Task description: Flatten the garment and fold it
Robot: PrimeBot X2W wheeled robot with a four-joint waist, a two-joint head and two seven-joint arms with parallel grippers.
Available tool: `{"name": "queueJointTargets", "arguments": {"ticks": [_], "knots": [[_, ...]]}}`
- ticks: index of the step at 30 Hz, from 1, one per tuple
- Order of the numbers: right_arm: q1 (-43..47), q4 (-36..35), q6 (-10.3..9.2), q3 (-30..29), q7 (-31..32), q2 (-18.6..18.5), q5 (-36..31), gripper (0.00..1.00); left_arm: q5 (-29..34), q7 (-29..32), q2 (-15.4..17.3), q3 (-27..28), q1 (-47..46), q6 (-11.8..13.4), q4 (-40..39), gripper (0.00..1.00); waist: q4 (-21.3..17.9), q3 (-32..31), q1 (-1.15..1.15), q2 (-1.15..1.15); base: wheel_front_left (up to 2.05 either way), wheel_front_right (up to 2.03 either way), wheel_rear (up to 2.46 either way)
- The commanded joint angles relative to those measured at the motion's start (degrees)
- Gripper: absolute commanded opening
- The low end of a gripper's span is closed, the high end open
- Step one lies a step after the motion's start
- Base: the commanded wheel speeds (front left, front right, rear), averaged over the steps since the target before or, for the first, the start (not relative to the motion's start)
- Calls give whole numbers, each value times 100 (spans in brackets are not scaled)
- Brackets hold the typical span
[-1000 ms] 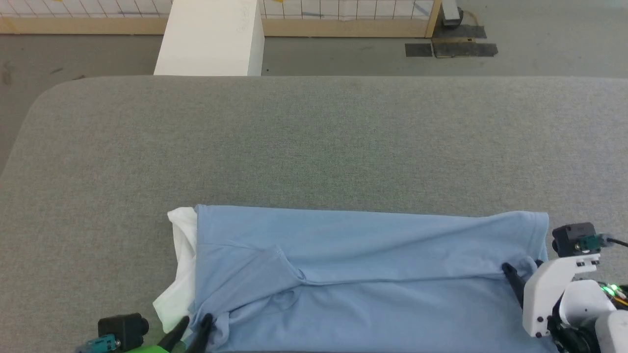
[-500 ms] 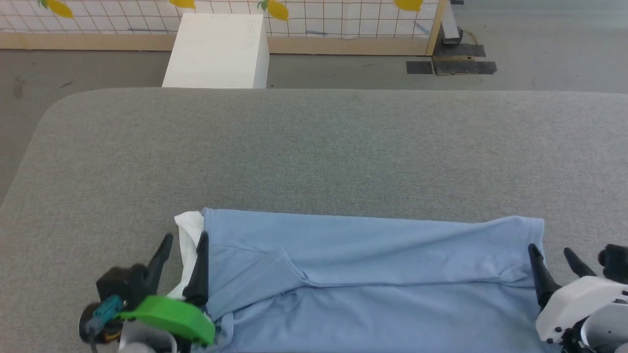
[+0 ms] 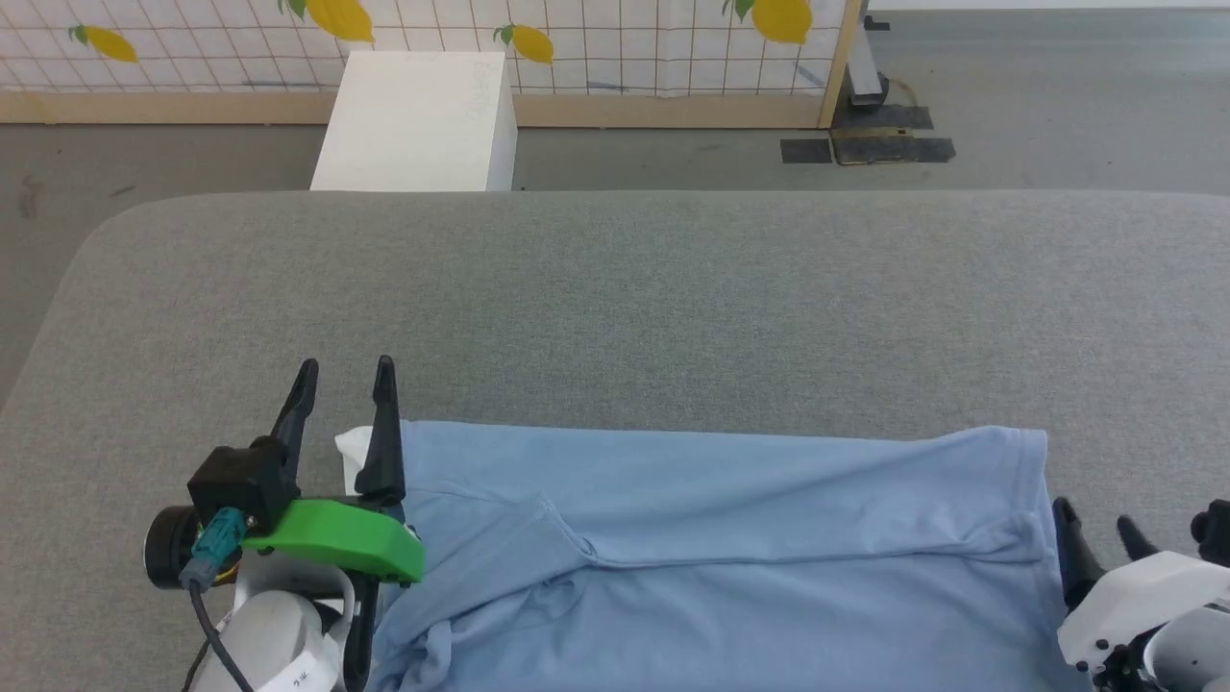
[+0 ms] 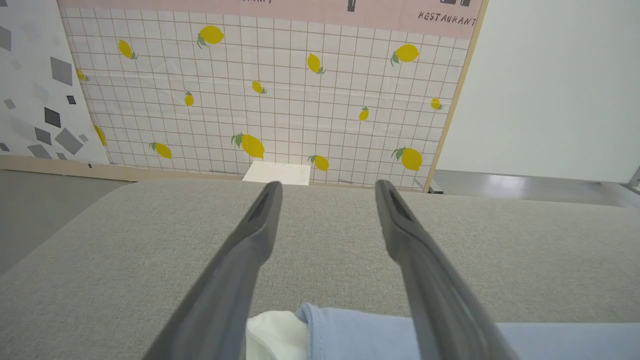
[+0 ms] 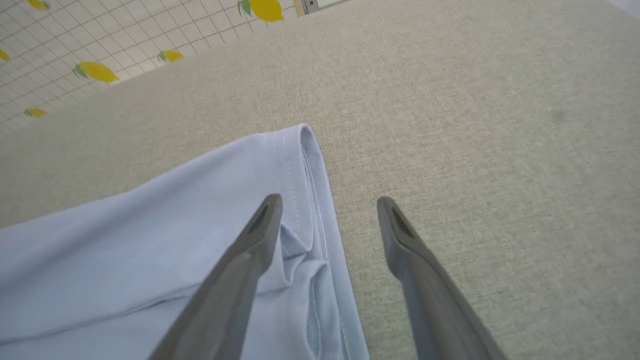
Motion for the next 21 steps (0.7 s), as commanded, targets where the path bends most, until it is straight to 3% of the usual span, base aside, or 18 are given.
{"name": "queueJointTargets", "arguments": {"ticks": [1, 13, 14, 15, 17, 18, 21], "knots": [[-140, 148, -8, -42, 94, 8, 56, 100, 108, -25, -64, 76, -107, -50, 51, 100, -14, -16, 0, 0, 0, 0, 0], [-659, 1374, -8, 142, 1719, 9, -241, 100, 531, -26, -446, 602, -152, -415, 448, 100, 6, -66, 0, 0, 0, 0, 0], [-646, 1410, -8, 199, 1920, 9, -204, 78, 558, -26, -474, 632, -147, -442, 468, 100, 8, -70, 0, 0, 0, 0, 0], [-636, 1411, -8, 249, 2045, 9, -168, 41, 580, -26, -494, 654, -145, -463, 483, 100, 9, -74, 0, 0, 0, 0, 0], [-619, 1313, -8, 309, 2119, 9, -149, 8, 610, -26, -540, 701, -144, -518, 518, 100, 12, -76, 0, 0, 0, 0, 0], [-606, 1261, -8, 305, 2114, 9, -166, 0, 631, -26, -558, 725, -147, -544, 537, 100, 10, -78, 0, 0, 0, 0, 0], [-576, 1162, -8, 285, 2101, 9, -215, 0, 677, -26, -601, 781, -155, -606, 588, 100, -3, -78, 0, 0, 0, 0, 0]]}}
